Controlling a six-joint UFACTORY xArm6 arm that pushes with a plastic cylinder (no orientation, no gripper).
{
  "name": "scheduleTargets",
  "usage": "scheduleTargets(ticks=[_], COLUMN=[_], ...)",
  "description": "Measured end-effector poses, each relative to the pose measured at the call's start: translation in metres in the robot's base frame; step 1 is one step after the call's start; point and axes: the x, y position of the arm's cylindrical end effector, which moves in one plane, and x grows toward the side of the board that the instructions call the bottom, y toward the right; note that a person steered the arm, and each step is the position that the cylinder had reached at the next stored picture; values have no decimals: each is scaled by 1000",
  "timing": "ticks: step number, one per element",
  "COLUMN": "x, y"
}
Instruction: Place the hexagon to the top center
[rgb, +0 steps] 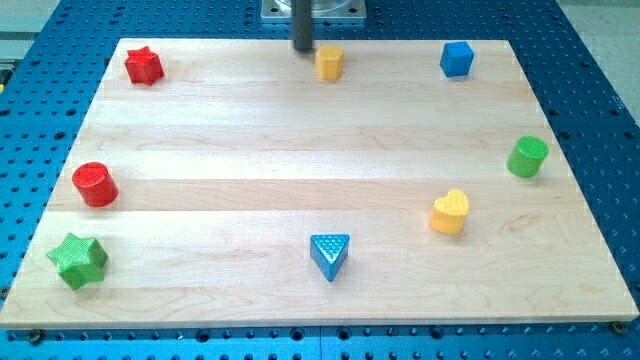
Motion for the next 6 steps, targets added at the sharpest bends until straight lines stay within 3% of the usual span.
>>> scheduleTargets(ticks=[1,2,3,4,6], x=[32,111,135,104,31], y=[29,-9,-57,-25,-13])
